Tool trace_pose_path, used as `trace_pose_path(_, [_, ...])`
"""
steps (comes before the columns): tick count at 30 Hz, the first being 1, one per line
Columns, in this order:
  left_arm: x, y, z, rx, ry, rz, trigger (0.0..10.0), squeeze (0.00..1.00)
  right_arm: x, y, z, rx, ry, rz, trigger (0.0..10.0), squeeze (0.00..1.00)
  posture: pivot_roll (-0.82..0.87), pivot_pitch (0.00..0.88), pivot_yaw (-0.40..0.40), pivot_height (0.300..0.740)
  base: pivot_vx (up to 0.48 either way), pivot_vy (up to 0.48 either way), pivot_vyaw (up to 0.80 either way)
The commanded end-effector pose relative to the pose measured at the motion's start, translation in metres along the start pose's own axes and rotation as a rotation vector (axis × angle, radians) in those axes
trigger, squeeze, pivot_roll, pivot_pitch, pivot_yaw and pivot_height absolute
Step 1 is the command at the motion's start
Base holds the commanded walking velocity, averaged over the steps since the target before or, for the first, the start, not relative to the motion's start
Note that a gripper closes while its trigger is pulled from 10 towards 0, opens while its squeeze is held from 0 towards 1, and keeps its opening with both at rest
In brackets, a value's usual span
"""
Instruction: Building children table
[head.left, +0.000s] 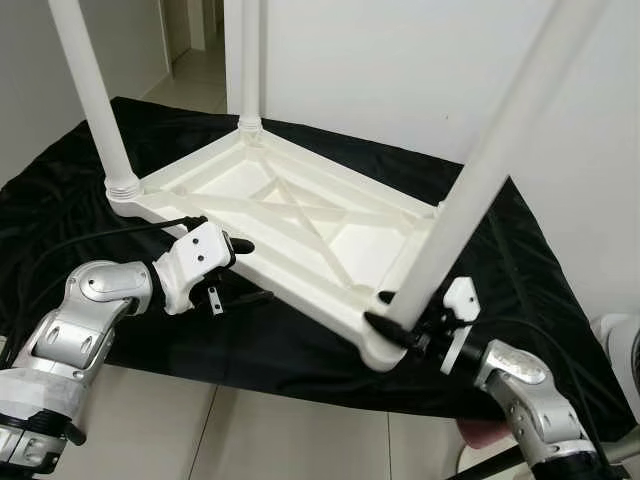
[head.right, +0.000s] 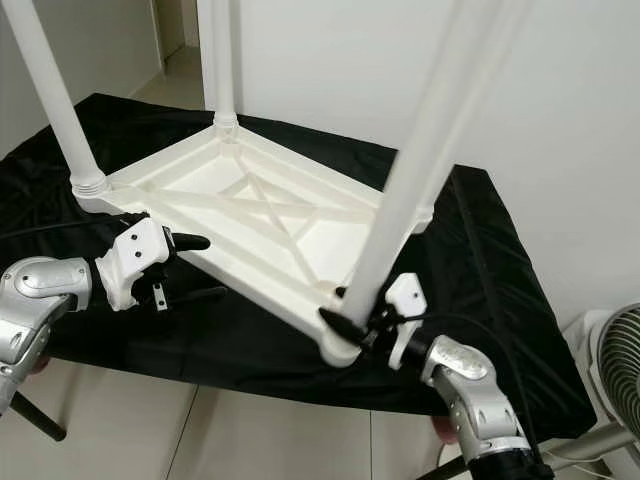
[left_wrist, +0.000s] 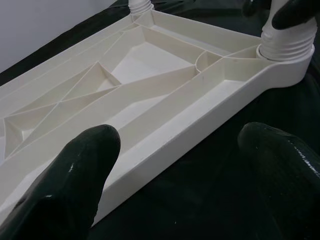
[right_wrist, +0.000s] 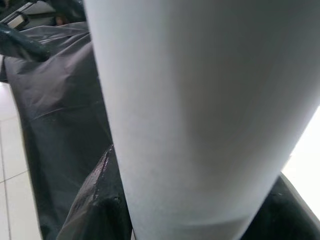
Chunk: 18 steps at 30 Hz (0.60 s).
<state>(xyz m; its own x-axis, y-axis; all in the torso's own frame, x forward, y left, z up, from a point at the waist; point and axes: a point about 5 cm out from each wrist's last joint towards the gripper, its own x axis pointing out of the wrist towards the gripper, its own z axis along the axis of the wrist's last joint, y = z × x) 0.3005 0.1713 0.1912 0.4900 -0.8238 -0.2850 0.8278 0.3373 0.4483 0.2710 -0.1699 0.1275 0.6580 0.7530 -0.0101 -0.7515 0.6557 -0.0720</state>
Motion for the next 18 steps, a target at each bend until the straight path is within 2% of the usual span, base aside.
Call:
trace_pose_path(1, [0.002, 0.0, 0.0, 0.011, 0.004, -0.012, 10.0, 0.0, -0.006, -0.007, -0.006, -0.005, 0.032, -0.069, 0.0, 0.0, 0.0, 0.011, -0.086, 0.74, 0.0, 0.0, 0.0])
trace_pose_path(7, [0.003, 0.002, 0.001, 0.012, 0.0, -0.014, 10.0, 0.0, 0.007, -0.02, -0.005, 0.006, -0.031, -0.214, 0.0, 0.0, -0.01, 0.01, -0.076, 0.74, 0.0, 0.0, 0.0])
trace_pose_path(8, [0.004, 0.002, 0.001, 0.013, -0.002, -0.017, 10.0, 0.0, 0.012, -0.02, -0.003, 0.001, -0.05, -0.217, 0.7, 0.0, -0.01, 0.01, -0.075, 0.74, 0.0, 0.0, 0.0])
trace_pose_path(9, [0.004, 0.002, 0.001, 0.014, -0.003, -0.019, 10.0, 0.0, 0.015, -0.021, -0.002, 0.0, -0.063, -0.228, 3.3, 0.0, -0.01, 0.009, -0.074, 0.74, 0.0, 0.0, 0.0])
trace_pose_path(10, [0.005, 0.002, 0.002, 0.014, -0.006, -0.018, 10.0, 0.0, 0.015, -0.019, -0.001, 0.001, -0.076, -0.219, 6.4, 0.0, -0.01, 0.01, -0.076, 0.74, 0.0, 0.0, 0.0])
trace_pose_path(11, [0.005, 0.002, 0.002, 0.014, -0.006, -0.018, 10.0, 0.0, 0.015, -0.019, -0.001, 0.001, -0.076, -0.219, 6.4, 0.0, -0.01, 0.01, -0.076, 0.74, 0.0, 0.0, 0.0])
trace_pose_path(12, [0.005, 0.003, 0.003, 0.015, -0.01, -0.016, 10.0, 0.0, 0.014, -0.017, -0.001, 0.007, -0.088, -0.212, 10.0, 0.0, -0.01, 0.011, -0.076, 0.74, 0.0, 0.0, 0.0])
trace_pose_path(17, [0.006, 0.002, 0.004, 0.017, -0.021, -0.017, 10.0, 0.0, 0.011, -0.016, -0.002, 0.034, -0.091, -0.21, 10.0, 0.0, -0.01, 0.011, -0.08, 0.74, 0.0, 0.0, 0.0])
trace_pose_path(18, [0.007, 0.002, 0.005, 0.011, -0.031, -0.014, 10.0, 0.0, 0.009, -0.015, 0.0, 0.032, -0.101, -0.218, 10.0, 1.0, -0.01, 0.013, -0.081, 0.74, 0.0, 0.0, 0.0])
